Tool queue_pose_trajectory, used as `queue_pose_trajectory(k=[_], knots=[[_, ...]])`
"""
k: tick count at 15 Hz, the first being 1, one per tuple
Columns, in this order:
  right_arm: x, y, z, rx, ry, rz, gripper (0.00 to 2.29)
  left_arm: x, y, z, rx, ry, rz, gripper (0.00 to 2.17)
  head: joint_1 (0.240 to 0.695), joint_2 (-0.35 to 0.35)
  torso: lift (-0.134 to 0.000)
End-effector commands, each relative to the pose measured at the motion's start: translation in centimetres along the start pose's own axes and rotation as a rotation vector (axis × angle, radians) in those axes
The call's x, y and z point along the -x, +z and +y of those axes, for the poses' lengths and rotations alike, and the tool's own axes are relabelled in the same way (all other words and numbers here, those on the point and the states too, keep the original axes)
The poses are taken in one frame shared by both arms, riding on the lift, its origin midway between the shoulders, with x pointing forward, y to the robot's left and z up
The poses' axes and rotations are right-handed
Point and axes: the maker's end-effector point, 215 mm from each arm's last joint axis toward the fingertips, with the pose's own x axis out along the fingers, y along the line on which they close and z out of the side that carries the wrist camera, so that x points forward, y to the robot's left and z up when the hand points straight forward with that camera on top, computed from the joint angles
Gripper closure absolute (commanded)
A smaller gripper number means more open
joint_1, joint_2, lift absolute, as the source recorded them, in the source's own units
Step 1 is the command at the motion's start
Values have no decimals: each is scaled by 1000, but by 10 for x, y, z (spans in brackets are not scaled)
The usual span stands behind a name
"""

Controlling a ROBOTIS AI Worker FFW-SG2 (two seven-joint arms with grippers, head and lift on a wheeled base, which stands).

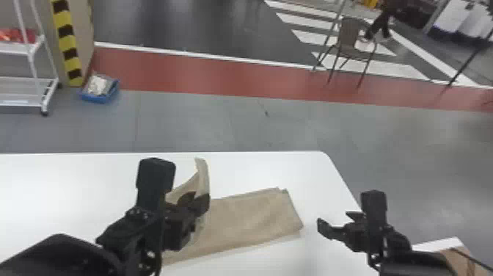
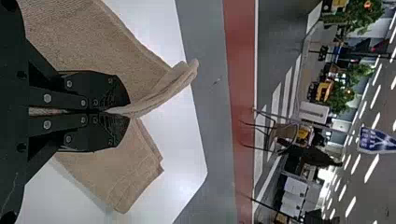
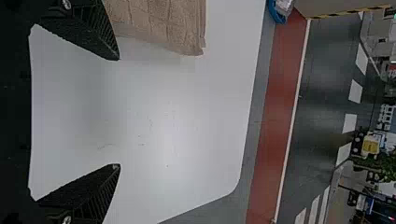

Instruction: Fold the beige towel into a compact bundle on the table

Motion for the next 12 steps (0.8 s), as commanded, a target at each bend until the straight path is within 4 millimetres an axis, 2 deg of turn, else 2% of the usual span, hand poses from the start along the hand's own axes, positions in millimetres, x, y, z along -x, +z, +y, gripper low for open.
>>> queue_pose_trajectory(k=[1, 2, 5, 8, 9, 10, 11, 12], knots=[[0, 0, -1, -1, -1, -2, 60, -14, -12, -23, -17, -31, -2, 1851, 695, -350, 0], [0, 0, -1, -3, 0, -4, 60, -19, -19, -28, -29, -29, 5, 1851, 695, -350, 0], [0, -1, 1, -5, 3, -3, 60, -42, -22, -45, -71, -33, -30, 1851, 695, -350, 0], [0, -1, 3, 0, 7, -4, 60, -51, -31, -55, -105, -37, -38, 1804, 695, -350, 0], [0, -1, 4, 1, 8, -4, 60, -51, -29, -67, -116, -57, -49, 1308, 695, -350, 0], [-1, -1, 5, 3, 10, -4, 56, -52, -30, -87, -149, -83, -51, 245, 695, -350, 0], [-2, 1, 8, 7, 15, -5, 60, -52, -36, -99, -181, -95, -45, -1, 695, -350, 0], [-2, 1, 9, 7, 17, -4, 60, -52, -39, -105, -200, -102, -41, -1, 695, -350, 0]])
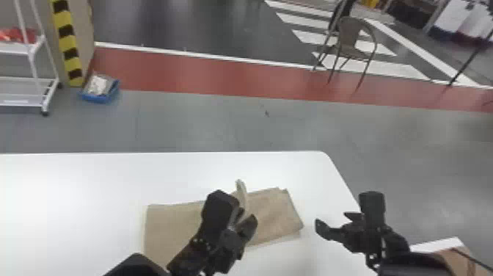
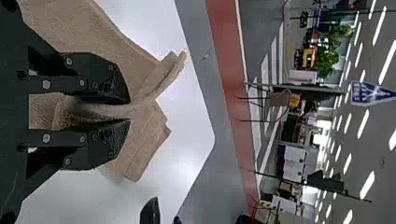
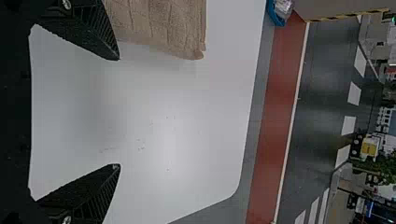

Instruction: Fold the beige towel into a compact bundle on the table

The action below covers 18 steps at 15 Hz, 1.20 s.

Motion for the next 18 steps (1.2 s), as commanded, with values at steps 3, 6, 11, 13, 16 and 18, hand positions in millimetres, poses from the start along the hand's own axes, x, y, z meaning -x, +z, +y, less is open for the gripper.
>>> queue_pose_trajectory(k=[3, 6, 11, 13, 16, 18], knots=[[-1, 4, 6, 3, 9, -5, 60, -3, -5, -22, -41, -12, 10, 33, 695, -350, 0], [0, 3, 9, -7, 19, -4, 60, -2, -4, -18, -43, 18, 6, 33, 695, -350, 0], [26, 29, 45, 54, 65, -52, 60, 29, -4, 49, 23, 124, -43, 33, 695, -350, 0], [30, 37, 63, 95, 85, -57, 60, 52, -15, 94, 67, 201, -64, 33, 695, -350, 0], [31, 21, 91, 74, 134, 2, 63, 83, -21, 146, 81, 259, -122, 73, 695, -350, 0], [32, 8, 120, 74, 177, 44, 83, 104, -39, 173, 120, 300, -122, 76, 695, -350, 0]])
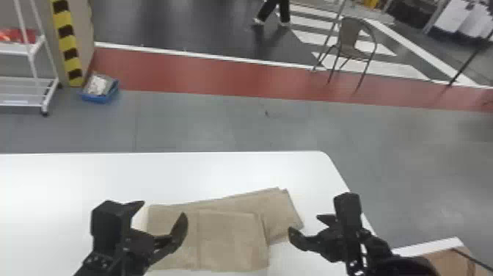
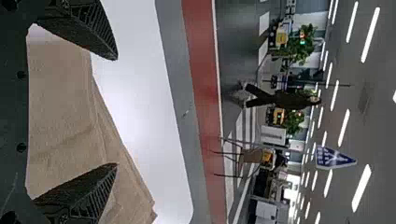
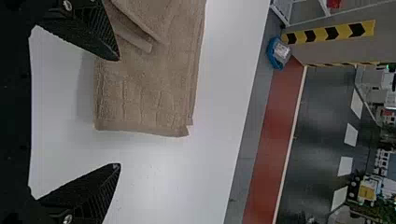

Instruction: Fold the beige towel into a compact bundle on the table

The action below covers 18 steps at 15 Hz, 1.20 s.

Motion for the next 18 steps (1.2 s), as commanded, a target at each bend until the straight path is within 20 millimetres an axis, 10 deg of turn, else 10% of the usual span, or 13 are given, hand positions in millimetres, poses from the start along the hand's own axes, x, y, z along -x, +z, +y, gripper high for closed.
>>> queue_pose_trajectory(k=[1, 4, 8, 11, 18], knots=[[-3, -6, 29, 4, 44, 33, 90, 16, -3, 36, 43, 49, -21, 76, 695, -350, 0], [1, 31, 33, 159, 22, -55, 80, 32, -12, 49, 62, 61, -32, 80, 695, -350, 0], [32, 103, 70, 842, -14, -273, 63, 44, -9, 65, 98, 74, -58, 80, 695, -311, 0], [45, 70, 115, 1298, 127, -265, 60, 52, -10, 75, 108, 90, -63, 80, 695, -255, 0], [12, 7, 68, 1573, 202, -63, 70, 54, -13, 81, 129, 101, -62, 80, 695, -245, 0]])
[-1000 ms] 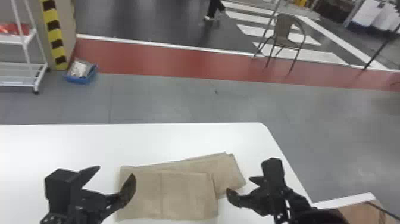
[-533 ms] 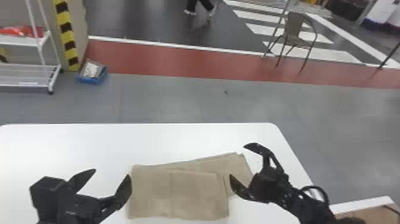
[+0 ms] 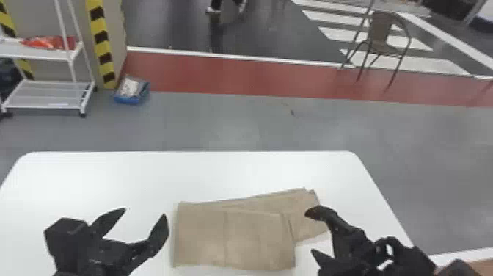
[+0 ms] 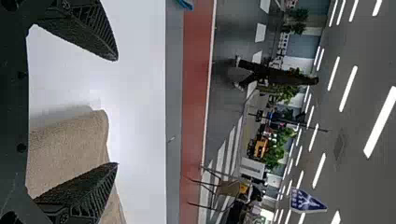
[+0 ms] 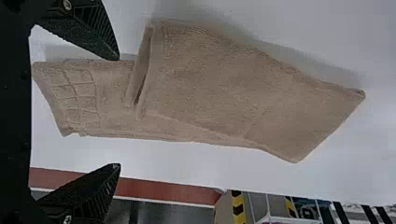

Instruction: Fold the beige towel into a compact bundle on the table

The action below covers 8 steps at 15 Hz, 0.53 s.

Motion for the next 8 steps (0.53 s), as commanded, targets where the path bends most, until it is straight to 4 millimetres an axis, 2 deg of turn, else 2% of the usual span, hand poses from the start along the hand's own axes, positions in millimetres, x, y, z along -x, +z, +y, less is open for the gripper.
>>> queue_pose_trajectory(k=[1, 4, 8], knots=[[-10, -18, 14, 68, 48, 31, 70, 0, -4, 0, 3, 0, 7, 80, 695, -255, 0], [-24, -30, 20, 114, 90, 37, 90, 0, -10, 1, 13, 3, 14, 80, 695, -275, 0], [-43, -25, 32, 179, 146, 61, 140, 0, -13, 2, 16, 5, 16, 80, 695, -286, 0]])
